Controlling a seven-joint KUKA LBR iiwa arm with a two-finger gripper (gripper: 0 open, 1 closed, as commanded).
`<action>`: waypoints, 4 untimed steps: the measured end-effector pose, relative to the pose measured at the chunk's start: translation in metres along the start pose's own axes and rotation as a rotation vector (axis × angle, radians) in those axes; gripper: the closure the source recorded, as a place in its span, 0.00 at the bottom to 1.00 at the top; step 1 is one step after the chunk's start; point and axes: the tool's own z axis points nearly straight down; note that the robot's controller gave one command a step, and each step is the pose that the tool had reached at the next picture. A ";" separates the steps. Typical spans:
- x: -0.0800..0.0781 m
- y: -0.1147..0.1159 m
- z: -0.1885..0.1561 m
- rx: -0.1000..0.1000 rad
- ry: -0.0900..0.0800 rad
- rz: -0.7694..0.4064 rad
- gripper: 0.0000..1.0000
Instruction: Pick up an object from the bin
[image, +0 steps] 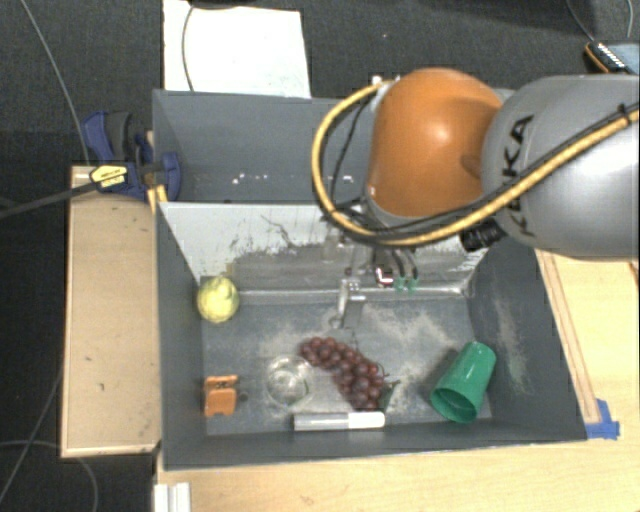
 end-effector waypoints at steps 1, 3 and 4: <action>-0.002 -0.001 -0.004 -0.001 -0.008 0.005 0.00; 0.079 -0.072 0.080 -0.006 -0.023 0.094 0.00; 0.086 -0.025 0.142 -0.002 -0.004 0.004 0.00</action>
Offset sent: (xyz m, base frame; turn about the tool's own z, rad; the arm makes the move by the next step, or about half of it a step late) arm -0.0257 -0.0576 -0.1715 -0.0933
